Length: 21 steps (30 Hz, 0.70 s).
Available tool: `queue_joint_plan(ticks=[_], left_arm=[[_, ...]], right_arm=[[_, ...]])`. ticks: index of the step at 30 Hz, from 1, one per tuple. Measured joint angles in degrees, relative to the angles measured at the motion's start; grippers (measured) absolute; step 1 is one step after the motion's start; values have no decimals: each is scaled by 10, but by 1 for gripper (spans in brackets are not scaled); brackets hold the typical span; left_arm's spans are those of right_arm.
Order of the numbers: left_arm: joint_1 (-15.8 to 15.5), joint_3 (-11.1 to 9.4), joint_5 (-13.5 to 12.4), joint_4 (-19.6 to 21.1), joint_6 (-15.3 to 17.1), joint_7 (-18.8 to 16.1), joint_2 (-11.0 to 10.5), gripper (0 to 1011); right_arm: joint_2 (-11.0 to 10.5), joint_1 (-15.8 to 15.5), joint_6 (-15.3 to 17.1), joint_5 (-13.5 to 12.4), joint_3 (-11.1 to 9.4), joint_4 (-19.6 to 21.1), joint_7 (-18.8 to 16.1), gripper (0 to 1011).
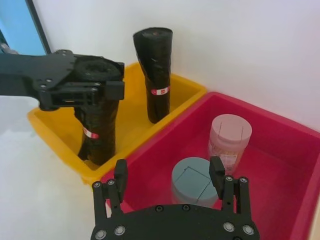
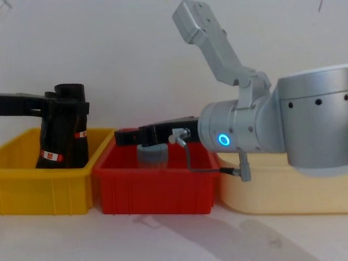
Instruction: Pick up the garbage bag with the one hand and transfer it to the other hand.
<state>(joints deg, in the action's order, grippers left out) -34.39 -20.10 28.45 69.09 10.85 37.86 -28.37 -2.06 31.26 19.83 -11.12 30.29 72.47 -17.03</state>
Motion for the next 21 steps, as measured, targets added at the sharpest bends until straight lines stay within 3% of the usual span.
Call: queue_joint_plan(ticks=[21], left_arm=[[0, 0, 0, 0, 0, 0, 0, 533]], right_arm=[[20, 37, -20, 19, -4, -79, 6, 1001]])
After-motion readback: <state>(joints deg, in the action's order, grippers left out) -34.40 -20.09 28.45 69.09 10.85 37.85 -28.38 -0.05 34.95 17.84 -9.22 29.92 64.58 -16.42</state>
